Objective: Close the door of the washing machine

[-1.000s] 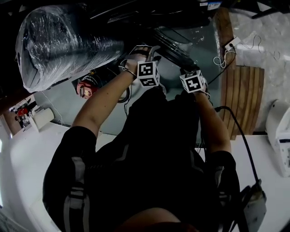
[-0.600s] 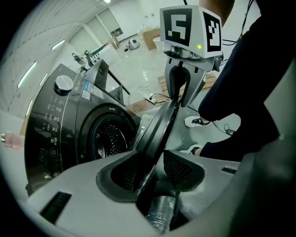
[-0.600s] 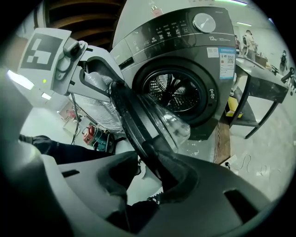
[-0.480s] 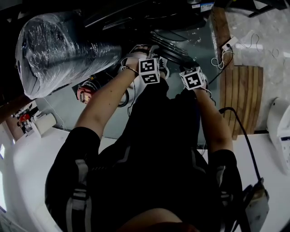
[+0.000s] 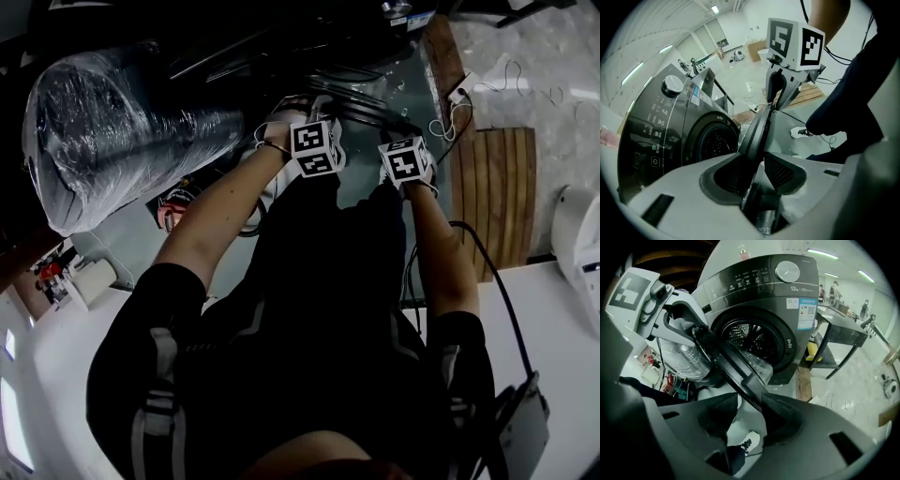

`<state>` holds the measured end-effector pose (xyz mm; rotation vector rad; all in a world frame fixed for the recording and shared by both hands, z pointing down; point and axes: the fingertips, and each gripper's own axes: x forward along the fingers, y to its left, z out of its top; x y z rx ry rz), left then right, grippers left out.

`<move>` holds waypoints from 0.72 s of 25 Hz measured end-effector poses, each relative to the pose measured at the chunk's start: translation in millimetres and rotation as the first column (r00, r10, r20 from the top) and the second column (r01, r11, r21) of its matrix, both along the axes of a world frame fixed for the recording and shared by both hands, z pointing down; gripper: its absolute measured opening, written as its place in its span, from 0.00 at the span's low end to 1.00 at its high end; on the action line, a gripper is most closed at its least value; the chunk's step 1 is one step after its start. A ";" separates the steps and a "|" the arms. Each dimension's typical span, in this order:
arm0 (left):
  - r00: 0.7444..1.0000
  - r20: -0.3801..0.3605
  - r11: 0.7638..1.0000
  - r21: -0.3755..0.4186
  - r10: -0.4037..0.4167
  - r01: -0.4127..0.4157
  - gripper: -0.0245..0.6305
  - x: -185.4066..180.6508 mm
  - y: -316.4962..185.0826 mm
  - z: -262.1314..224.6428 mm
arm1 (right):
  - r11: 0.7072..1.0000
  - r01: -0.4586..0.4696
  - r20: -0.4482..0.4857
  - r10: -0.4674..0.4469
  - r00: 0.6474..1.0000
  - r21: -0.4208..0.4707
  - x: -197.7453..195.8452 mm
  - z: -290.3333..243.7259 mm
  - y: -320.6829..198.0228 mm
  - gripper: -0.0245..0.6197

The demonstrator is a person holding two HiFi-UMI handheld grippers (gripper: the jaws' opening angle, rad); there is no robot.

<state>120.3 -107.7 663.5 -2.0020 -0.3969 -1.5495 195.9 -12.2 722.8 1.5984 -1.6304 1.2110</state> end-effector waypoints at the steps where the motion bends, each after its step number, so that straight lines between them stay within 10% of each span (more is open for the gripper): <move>1: 1.000 -0.009 1.000 -0.002 -0.004 0.004 0.28 2.5 -2.5 -0.6 | 1.000 -0.029 -0.012 0.029 1.000 0.005 5.3 -1.1 -1.5 0.30; 6: 0.999 -0.037 0.999 -0.014 -0.033 0.033 0.28 15.3 -14.8 -1.9 | 0.973 -0.231 0.007 0.231 0.973 0.003 29.8 3.5 -0.6 0.29; 18: 0.991 -0.089 0.995 -0.028 -0.100 0.098 0.27 39.6 -38.5 -5.2 | 0.925 -0.379 0.054 0.376 0.925 0.043 52.5 13.0 -39.0 0.18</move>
